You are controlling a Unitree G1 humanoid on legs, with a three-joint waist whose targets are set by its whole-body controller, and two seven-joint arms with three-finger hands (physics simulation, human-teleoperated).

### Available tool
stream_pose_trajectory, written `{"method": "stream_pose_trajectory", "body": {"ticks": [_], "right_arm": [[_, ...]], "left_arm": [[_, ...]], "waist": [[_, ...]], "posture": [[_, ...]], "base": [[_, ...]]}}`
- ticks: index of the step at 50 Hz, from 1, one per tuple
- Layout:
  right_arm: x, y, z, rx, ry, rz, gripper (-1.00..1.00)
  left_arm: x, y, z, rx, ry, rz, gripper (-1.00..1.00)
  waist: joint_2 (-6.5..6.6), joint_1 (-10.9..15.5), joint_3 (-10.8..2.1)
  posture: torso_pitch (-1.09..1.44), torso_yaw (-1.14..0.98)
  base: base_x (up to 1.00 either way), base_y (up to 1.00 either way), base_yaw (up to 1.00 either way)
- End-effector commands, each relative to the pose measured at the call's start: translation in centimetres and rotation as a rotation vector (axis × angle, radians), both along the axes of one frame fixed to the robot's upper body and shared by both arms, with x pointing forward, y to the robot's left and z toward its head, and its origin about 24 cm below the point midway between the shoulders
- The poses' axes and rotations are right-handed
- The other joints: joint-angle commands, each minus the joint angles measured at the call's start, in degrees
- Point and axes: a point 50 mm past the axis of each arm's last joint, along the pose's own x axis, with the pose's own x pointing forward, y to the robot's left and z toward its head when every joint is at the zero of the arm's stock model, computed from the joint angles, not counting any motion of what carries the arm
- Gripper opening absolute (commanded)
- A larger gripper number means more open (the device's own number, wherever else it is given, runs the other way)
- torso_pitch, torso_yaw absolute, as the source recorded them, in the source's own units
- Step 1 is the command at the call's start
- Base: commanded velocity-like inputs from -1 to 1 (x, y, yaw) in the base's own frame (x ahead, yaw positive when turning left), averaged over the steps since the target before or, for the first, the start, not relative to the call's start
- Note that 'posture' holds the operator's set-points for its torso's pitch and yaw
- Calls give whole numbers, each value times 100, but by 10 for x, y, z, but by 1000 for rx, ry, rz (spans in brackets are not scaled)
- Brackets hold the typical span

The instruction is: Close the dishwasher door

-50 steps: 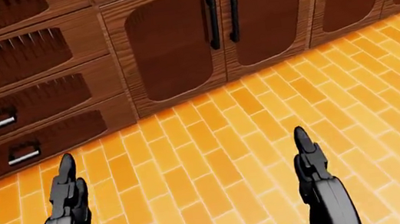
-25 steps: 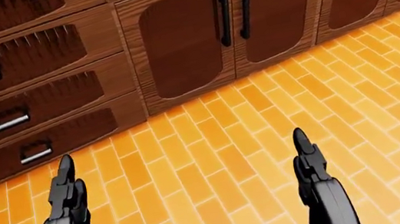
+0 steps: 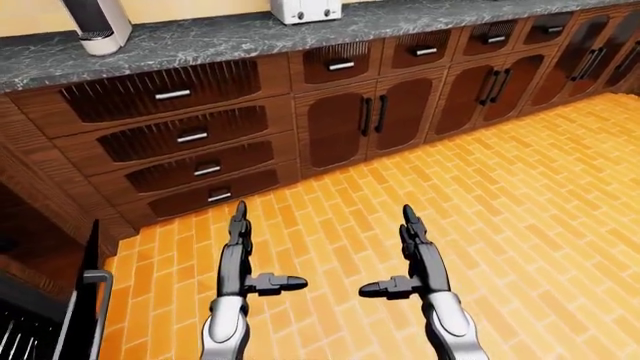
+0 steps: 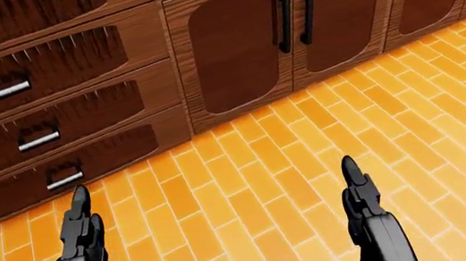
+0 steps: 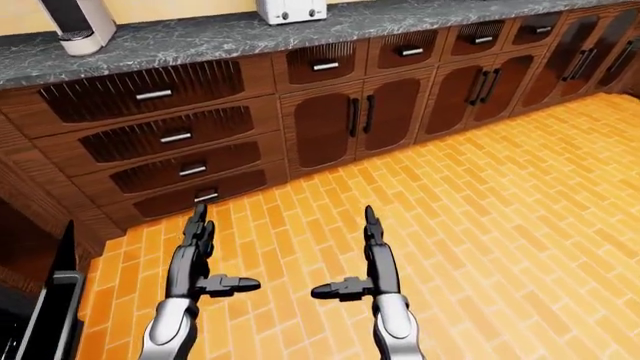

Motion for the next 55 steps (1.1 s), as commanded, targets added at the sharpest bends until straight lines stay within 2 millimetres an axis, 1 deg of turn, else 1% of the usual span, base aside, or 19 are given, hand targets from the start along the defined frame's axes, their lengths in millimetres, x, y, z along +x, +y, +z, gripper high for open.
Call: {"method": "stream_pose_trajectory", "body": {"ticks": [1, 5, 6, 7, 8, 10, 16, 27, 29, 31, 32, 34, 36, 38, 44, 45, 48, 50, 55], "right_arm": [[6, 7, 21, 11, -111, 28, 100], [6, 7, 21, 10, -112, 27, 100], [6, 7, 21, 10, -112, 27, 100], [6, 7, 21, 9, -112, 27, 100], [7, 6, 23, 6, -120, 21, 100], [7, 6, 22, -3, -122, 15, 100], [6, 7, 22, 8, -117, 28, 100], [6, 8, 21, 12, -118, 34, 100], [6, 8, 21, 11, -117, 34, 100], [7, 8, 21, 11, -117, 33, 100], [7, 8, 21, 12, -116, 35, 100], [8, 8, 21, 3, -118, 30, 100], [8, 8, 21, 2, -118, 28, 100], [7, 8, 21, -1, -116, 26, 100], [7, 8, 20, -3, -109, 27, 100], [7, 8, 20, -3, -109, 28, 100], [7, 8, 20, -2, -109, 30, 100], [7, 9, 20, -3, -109, 30, 100], [7, 9, 20, -5, -108, 30, 100]], "left_arm": [[5, 4, 20, 9, -105, 12, 100], [5, 4, 20, 9, -106, 11, 100], [5, 4, 20, 9, -106, 11, 100], [5, 4, 20, 9, -106, 11, 100], [5, 4, 20, 9, -106, 11, 100], [5, 3, 20, 10, -106, 11, 100], [4, 4, 20, 9, -107, 11, 100], [4, 3, 21, 9, -107, 11, 100], [4, 3, 20, 9, -107, 10, 100], [4, 3, 20, 9, -107, 10, 100], [4, 3, 20, 9, -107, 9, 100], [4, 3, 20, 10, -106, 9, 100], [4, 2, 20, 10, -105, 8, 100], [4, 3, 21, 9, -107, 10, 100], [4, 4, 22, 9, -111, 13, 100], [4, 4, 22, 9, -111, 13, 100], [4, 4, 22, 10, -110, 12, 100], [4, 4, 22, 9, -111, 13, 100], [4, 5, 23, 9, -112, 13, 100]], "waist": [[19, 30, -60], [403, 17, 10], [593, 18, -39], [909, 52, -125], [569, 96, 28], [650, 94, -31], [540, 230, -51], [182, 200, -32], [25, 187, -18], [-325, 144, -124], [-29, 85, -42], [-146, 69, 68], [-77, 129, -94], [-23, 112, -26], [402, 43, -53], [298, 35, -24], [306, 70, -187], [252, 106, -55], [334, 122, -45]], "posture": [[0, 0], [0, 0], [0, 0], [0, 0], [0, 0], [0, 0], [0, 0], [0, 0], [0, 0], [0, 0], [0, 0], [0, 0], [0, 0], [0, 0], [0, 0], [0, 0], [0, 0], [0, 0], [0, 0]], "base": [[0, 39, 0], [0, 38, 0], [0, 37, 0], [0, 38, 0], [0, 0, 0], [0, 0, 0], [0, 0, 12], [0, 0, 47], [0, 0, 47], [0, 0, 47], [0, 0, 47], [0, 0, 21], [0, 0, 0], [0, 0, 0], [0, 0, 0], [0, 0, 0], [0, 3, 0], [0, 11, 0], [0, 12, 0]]}}
